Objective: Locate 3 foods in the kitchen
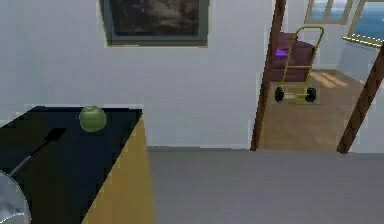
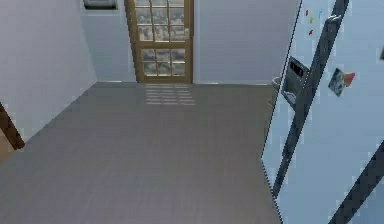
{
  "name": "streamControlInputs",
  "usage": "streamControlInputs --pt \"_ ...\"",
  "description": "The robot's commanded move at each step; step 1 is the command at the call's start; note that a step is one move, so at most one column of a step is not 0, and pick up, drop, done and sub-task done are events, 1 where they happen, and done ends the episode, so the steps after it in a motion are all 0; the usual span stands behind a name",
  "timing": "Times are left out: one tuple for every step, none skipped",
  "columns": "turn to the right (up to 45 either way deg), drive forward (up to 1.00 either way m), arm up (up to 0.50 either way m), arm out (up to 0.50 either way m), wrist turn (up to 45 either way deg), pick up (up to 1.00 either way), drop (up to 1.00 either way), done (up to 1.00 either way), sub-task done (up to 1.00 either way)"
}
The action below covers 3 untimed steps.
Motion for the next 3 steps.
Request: streamControlInputs --pt "0.0 1.0 0.0 0.0 0.0 0.0 0.0 0.0 0.0" --pt "-6.0 0.0 0.0 0.0 0.0 0.0 0.0 0.0 0.0" --pt "0.0 0.3 0.0 0.0 0.0 0.0 0.0 0.0 0.0"
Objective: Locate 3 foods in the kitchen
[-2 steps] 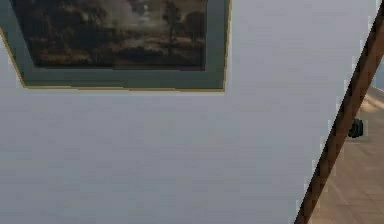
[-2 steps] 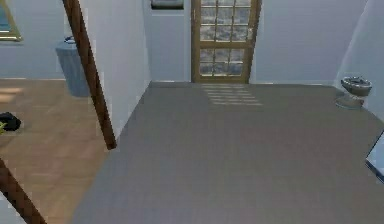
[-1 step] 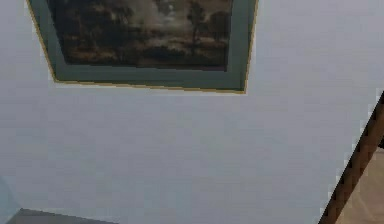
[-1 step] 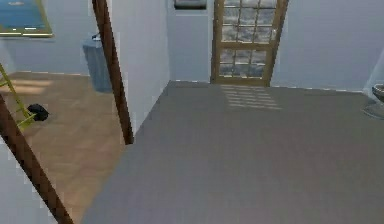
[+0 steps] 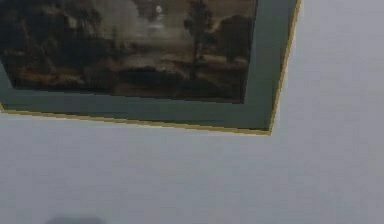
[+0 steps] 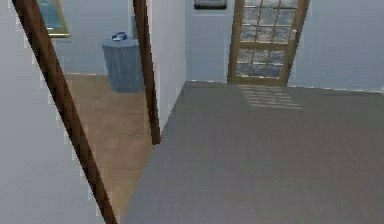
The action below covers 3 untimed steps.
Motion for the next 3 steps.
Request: streamControlInputs --pt "-45.0 0.0 0.0 0.0 0.0 0.0 0.0 0.0 0.0" --pt "-15.0 0.0 0.0 0.0 0.0 0.0 0.0 0.0 0.0" --pt "0.0 0.3 0.0 0.0 0.0 0.0 0.0 0.0 0.0"
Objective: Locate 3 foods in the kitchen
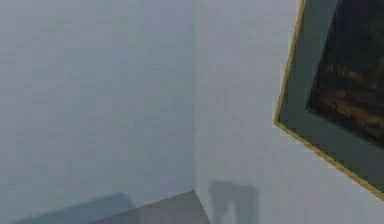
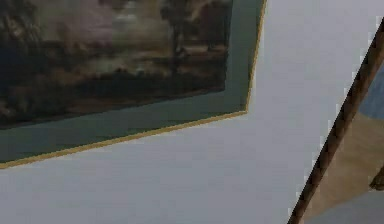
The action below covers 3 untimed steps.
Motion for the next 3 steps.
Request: streamControlInputs --pt "-45.0 0.0 0.0 0.0 0.0 0.0 0.0 0.0 0.0" --pt "-33.0 0.0 0.0 0.0 0.0 0.0 0.0 0.0 0.0" --pt "0.0 0.0 0.0 0.0 0.0 0.0 0.0 1.0 0.0"
